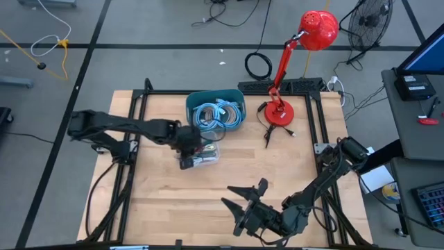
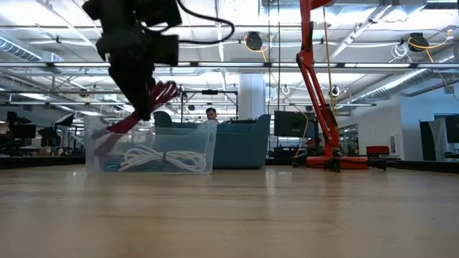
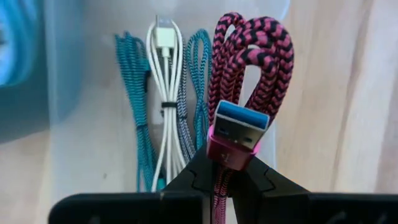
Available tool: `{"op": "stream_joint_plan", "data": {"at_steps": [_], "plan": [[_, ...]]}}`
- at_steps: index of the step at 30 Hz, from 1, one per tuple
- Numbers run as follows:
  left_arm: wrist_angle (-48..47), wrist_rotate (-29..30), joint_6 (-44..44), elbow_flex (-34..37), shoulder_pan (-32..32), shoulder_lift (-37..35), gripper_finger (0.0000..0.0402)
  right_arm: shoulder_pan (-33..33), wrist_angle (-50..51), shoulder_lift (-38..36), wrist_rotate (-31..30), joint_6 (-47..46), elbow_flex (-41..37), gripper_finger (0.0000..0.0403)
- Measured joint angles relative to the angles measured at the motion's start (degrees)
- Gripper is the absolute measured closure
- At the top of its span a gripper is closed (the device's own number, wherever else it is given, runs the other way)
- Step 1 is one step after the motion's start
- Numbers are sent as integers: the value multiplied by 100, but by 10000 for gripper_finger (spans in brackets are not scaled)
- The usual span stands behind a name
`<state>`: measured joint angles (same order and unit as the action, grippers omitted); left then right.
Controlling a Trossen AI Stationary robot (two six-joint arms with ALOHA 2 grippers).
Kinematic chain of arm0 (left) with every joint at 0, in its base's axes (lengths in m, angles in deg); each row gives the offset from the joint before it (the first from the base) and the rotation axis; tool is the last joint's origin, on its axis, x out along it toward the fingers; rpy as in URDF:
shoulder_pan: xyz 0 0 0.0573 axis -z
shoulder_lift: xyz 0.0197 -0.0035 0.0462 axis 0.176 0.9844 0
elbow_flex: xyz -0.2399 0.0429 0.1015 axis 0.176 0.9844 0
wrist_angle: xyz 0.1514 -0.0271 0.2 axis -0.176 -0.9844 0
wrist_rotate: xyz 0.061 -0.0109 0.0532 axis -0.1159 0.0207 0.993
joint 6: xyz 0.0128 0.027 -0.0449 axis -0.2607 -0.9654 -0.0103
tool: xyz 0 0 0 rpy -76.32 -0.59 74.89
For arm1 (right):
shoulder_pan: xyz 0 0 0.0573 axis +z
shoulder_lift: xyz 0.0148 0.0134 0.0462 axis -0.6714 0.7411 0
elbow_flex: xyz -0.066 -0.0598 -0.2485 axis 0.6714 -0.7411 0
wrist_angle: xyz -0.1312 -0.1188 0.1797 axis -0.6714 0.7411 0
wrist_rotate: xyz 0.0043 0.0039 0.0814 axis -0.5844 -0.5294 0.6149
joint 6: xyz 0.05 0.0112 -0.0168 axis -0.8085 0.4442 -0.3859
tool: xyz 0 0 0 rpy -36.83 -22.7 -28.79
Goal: Pick & Place USB Port
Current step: Put the pink charger cable into the transparent bin, then adjust the bins
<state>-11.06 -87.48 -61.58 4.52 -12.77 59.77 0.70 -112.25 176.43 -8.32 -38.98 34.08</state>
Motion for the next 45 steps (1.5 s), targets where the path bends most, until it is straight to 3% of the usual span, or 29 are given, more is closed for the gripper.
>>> {"op": "stream_joint_plan", "data": {"at_steps": [7,29,39,45], "plan": [[-27,-66,-274,-239,-9,716,379,0,-2,0,-161,55,-1,214],[120,-351,-526,-494,-115,1325,378,0,-2,0,-180,74,0,215],[277,-242,-656,-524,-125,1570,293,0,-2,0,-471,139,0,212],[-423,-56,-785,-1186,-153,1394,277,0,-2,0,-471,139,0,214]]}}
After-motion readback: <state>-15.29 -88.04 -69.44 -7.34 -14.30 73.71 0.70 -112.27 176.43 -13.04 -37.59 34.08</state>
